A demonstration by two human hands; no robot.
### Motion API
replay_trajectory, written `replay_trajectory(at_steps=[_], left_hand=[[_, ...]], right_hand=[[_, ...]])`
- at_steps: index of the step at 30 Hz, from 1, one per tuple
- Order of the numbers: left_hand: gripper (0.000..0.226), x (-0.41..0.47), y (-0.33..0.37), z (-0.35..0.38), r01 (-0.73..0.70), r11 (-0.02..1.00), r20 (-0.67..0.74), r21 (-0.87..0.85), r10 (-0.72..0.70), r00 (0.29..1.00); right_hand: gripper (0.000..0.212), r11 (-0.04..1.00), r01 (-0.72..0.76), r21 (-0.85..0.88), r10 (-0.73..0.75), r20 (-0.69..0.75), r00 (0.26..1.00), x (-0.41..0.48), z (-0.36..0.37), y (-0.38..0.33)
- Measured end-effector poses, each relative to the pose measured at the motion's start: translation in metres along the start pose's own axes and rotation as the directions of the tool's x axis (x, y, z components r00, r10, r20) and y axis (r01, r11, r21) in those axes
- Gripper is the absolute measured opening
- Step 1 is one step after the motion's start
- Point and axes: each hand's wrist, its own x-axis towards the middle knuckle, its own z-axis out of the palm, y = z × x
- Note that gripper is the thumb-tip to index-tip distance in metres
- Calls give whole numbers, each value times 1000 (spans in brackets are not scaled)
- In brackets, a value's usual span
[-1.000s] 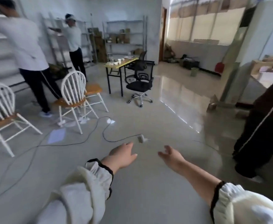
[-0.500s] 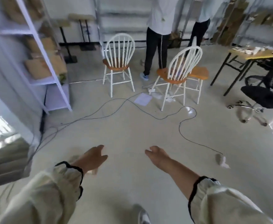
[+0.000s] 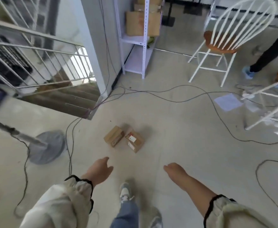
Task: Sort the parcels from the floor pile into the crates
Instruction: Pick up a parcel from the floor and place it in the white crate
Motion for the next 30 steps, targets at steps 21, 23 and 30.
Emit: replay_trajectory(at_steps=[21, 23, 30], left_hand=[[55, 537, -7, 203, -110, 960, -141, -259, 75, 987], [49, 579, -28, 208, -149, 979, -22, -140, 147, 989], [14, 630, -53, 212, -188, 810, -68, -556, 181, 981]], right_hand=[[40, 882, -229, 412, 146, 224, 964, 545, 169, -4], [38, 917, -210, 338, 88, 343, 935, 587, 163, -9], [63, 862, -137, 489, -21, 304, 952, 653, 146, -38]])
